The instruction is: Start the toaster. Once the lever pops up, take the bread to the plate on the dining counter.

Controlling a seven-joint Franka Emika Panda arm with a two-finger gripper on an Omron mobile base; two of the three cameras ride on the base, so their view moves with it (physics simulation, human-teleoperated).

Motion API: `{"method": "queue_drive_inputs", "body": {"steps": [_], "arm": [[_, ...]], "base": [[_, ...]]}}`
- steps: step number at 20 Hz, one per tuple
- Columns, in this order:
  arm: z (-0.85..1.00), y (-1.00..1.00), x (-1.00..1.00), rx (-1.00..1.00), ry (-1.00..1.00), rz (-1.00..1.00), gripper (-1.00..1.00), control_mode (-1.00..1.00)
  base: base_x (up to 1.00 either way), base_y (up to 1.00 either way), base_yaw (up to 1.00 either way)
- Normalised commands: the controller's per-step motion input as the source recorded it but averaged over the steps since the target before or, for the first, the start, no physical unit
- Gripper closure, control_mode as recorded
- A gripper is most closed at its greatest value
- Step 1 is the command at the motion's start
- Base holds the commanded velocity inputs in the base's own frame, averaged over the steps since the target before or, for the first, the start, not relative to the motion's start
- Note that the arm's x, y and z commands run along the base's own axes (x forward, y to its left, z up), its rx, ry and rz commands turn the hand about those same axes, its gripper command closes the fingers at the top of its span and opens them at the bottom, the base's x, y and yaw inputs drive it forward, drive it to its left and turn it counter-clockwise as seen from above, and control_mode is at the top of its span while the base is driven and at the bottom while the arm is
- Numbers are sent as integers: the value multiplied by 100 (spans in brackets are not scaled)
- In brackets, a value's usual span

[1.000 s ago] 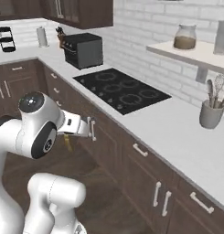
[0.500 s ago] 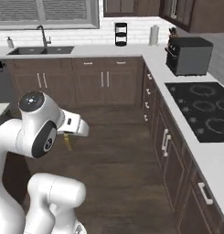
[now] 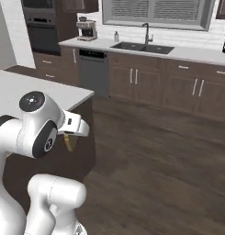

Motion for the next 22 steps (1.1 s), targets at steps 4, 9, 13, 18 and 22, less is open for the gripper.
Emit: {"method": "queue_drive_inputs", "body": {"steps": [4, 9, 13, 18, 22], "arm": [[0, 0, 0, 0, 0, 0, 100, 100], [0, 0, 0, 0, 0, 0, 100, 100], [0, 0, 0, 0, 0, 0, 100, 100], [0, 0, 0, 0, 0, 0, 100, 100], [0, 0, 0, 0, 0, 0, 100, 100]], "base": [[-72, -1, 74], [-79, 0, 71], [-97, 0, 55], [-98, 34, 32], [-44, 95, 13]]}}
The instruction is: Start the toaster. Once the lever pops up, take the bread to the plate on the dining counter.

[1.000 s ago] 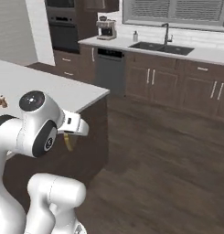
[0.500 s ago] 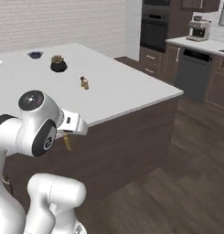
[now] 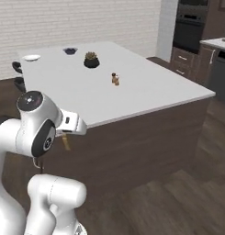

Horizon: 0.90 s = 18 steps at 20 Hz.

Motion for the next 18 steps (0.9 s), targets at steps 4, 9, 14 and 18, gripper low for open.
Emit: {"method": "queue_drive_inputs", "body": {"steps": [4, 9, 14, 18], "arm": [[0, 0, 0, 0, 0, 0, 100, 100], [0, 0, 0, 0, 0, 0, 100, 100], [0, 0, 0, 0, 0, 0, 100, 100], [0, 0, 0, 0, 0, 0, 100, 100]], "base": [[0, 100, 0], [0, 98, -3], [3, 100, -9], [24, 99, -17]]}}
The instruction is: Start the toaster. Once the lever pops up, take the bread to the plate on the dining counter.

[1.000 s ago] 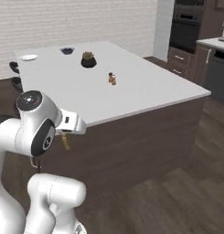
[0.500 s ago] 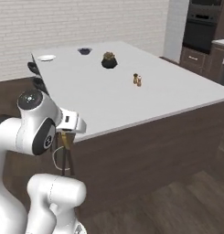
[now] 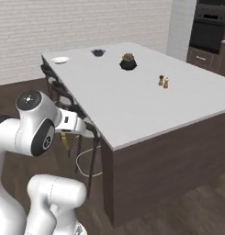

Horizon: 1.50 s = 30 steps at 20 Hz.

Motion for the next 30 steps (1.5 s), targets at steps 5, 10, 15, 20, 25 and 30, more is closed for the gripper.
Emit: {"method": "queue_drive_inputs", "body": {"steps": [5, 10, 15, 20, 25, 30], "arm": [[0, 0, 0, 0, 0, 0, 100, 100], [0, 0, 0, 0, 0, 0, 100, 100], [0, 0, 0, 0, 0, 0, 100, 100], [0, 0, 0, 0, 0, 0, 100, 100], [0, 0, 0, 0, 0, 0, 100, 100], [0, 0, 0, 0, 0, 0, 100, 100]], "base": [[49, 100, -22], [67, 100, -29], [59, 100, -33], [20, 100, -32], [1, 100, -37], [32, 100, -39]]}}
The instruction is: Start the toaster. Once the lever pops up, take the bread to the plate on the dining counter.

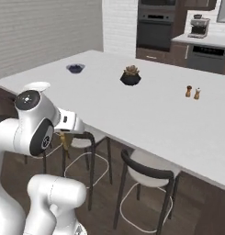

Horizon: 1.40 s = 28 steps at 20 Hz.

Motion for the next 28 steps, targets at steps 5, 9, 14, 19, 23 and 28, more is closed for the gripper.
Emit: {"method": "queue_drive_inputs", "body": {"steps": [5, 9, 14, 19, 23, 28], "arm": [[0, 0, 0, 0, 0, 0, 100, 100], [0, 0, 0, 0, 0, 0, 100, 100], [0, 0, 0, 0, 0, 0, 100, 100], [0, 0, 0, 0, 0, 0, 100, 100], [0, 0, 0, 0, 0, 0, 100, 100], [0, 0, 0, 0, 0, 0, 100, 100]], "base": [[32, 100, -37], [33, 100, -35], [38, 100, -33], [37, 100, -29], [50, 100, -27], [65, 100, -22]]}}
